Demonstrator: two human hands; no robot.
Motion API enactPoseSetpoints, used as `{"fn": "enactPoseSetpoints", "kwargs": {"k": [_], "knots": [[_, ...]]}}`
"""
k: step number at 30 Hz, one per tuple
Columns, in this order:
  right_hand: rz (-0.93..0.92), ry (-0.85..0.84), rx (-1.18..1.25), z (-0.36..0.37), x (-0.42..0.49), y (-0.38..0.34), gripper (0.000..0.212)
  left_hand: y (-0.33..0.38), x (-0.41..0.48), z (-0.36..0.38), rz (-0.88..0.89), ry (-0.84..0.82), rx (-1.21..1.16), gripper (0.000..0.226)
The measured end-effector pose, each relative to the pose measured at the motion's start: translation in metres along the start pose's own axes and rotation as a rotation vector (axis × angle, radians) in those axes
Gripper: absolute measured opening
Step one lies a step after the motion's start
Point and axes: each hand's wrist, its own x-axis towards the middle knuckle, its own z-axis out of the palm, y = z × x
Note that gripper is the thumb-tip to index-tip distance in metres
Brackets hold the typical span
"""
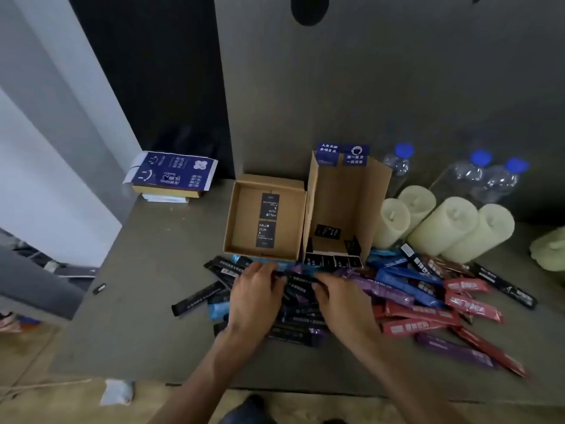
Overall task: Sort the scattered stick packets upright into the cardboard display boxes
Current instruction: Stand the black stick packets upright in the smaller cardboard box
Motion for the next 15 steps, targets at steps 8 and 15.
{"fn": "enactPoseSetpoints", "kwargs": {"k": [8, 15], "knots": [[0.06, -0.037, -0.112, 0.007, 0.01, 0.001, 0.019, 0.001, 0.023, 0.01, 0.026, -0.054, -0.006, 0.007], [0.048, -0.118, 0.218, -0.031, 0.012, 0.007, 0.01, 0.026, 0.033, -0.029, -0.04, -0.072, -0.355, 0.011]]}}
